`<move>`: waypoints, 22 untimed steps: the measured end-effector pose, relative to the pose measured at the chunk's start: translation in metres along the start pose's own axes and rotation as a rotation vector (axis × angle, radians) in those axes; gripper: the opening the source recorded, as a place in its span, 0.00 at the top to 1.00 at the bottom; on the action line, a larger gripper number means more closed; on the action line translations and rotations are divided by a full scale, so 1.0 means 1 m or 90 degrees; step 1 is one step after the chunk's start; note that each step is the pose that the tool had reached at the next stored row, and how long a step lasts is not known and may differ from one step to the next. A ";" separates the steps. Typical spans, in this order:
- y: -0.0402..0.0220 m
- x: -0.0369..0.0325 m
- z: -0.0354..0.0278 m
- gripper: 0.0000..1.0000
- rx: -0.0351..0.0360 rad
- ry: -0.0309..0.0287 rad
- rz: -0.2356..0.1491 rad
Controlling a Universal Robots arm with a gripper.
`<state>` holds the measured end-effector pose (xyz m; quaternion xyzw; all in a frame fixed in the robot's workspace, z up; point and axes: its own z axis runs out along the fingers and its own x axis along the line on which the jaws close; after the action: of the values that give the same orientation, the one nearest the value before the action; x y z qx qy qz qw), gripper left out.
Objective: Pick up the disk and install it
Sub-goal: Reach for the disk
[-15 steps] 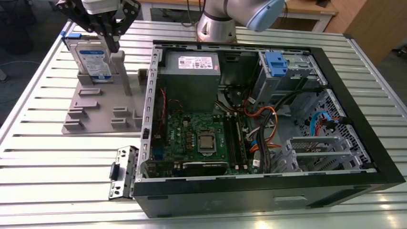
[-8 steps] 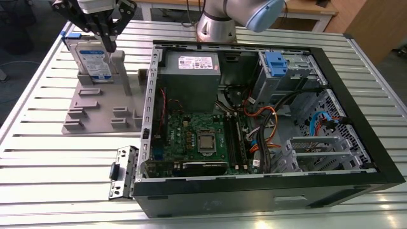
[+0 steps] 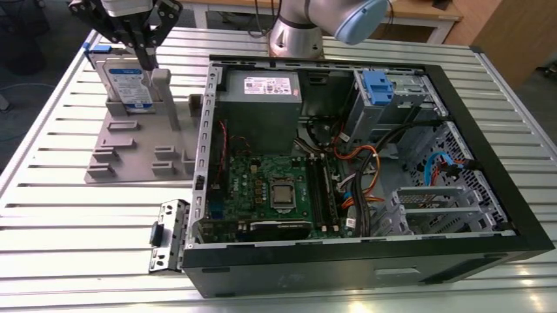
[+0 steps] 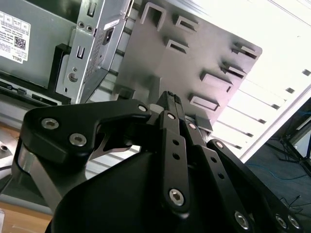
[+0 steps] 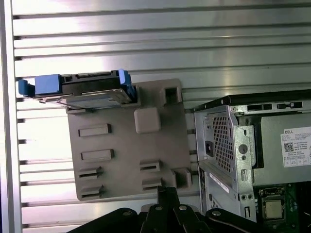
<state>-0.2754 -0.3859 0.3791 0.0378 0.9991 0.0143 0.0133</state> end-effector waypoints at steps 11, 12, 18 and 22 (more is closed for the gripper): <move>0.0029 0.0104 0.0032 0.90 0.0003 -0.0001 0.000; 0.0031 0.0114 0.0034 0.90 0.0003 -0.0001 0.000; 0.0038 0.0171 0.0050 0.90 0.0003 -0.0001 0.000; 0.0043 0.0209 0.0059 0.90 0.0004 -0.0001 0.000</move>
<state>-0.2958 -0.3799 0.3728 0.0378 0.9991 0.0140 0.0133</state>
